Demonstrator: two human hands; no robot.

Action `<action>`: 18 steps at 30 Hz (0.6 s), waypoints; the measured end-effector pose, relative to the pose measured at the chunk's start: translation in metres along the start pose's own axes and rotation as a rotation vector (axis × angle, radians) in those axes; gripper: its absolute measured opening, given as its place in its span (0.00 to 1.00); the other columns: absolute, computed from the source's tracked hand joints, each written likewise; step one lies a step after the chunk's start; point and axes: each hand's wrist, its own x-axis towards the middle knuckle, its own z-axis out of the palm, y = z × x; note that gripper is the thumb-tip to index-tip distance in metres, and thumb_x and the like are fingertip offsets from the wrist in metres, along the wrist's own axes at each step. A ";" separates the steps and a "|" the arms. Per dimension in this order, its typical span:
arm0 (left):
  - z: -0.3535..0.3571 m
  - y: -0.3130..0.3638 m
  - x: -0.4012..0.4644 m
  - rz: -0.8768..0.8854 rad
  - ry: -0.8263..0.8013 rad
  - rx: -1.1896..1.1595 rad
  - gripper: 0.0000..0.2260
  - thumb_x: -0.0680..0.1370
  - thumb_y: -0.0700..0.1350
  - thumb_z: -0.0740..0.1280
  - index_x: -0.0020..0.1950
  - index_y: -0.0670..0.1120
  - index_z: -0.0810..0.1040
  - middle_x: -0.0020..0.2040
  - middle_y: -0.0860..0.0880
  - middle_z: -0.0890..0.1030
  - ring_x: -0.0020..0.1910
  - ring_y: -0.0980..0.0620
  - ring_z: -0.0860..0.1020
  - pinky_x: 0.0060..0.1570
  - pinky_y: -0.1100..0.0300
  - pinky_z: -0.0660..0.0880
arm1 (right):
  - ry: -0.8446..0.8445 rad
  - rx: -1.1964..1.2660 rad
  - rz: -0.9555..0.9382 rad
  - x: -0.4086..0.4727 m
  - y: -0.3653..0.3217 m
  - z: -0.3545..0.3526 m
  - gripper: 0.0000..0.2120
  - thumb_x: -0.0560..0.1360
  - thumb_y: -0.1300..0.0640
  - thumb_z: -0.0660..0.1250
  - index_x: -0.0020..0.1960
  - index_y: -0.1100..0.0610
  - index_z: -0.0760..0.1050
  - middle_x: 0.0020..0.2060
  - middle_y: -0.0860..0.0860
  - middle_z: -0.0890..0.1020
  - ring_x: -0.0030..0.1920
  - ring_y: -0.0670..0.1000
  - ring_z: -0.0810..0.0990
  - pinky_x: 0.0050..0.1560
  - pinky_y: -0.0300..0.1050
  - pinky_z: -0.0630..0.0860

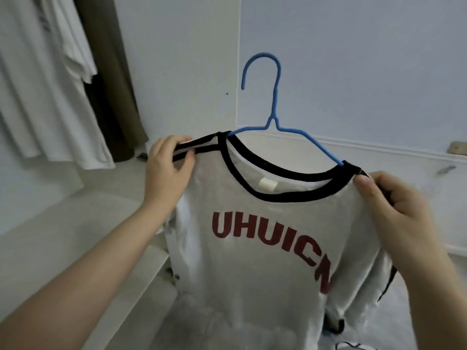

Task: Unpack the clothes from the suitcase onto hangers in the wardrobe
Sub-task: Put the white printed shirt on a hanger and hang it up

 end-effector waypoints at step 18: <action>-0.124 -0.092 0.058 -0.277 0.223 0.237 0.29 0.82 0.55 0.57 0.81 0.55 0.48 0.80 0.61 0.48 0.77 0.66 0.46 0.77 0.57 0.49 | -0.787 0.834 0.242 0.132 -0.121 0.274 0.14 0.80 0.54 0.64 0.44 0.57 0.85 0.43 0.56 0.87 0.41 0.50 0.87 0.35 0.40 0.82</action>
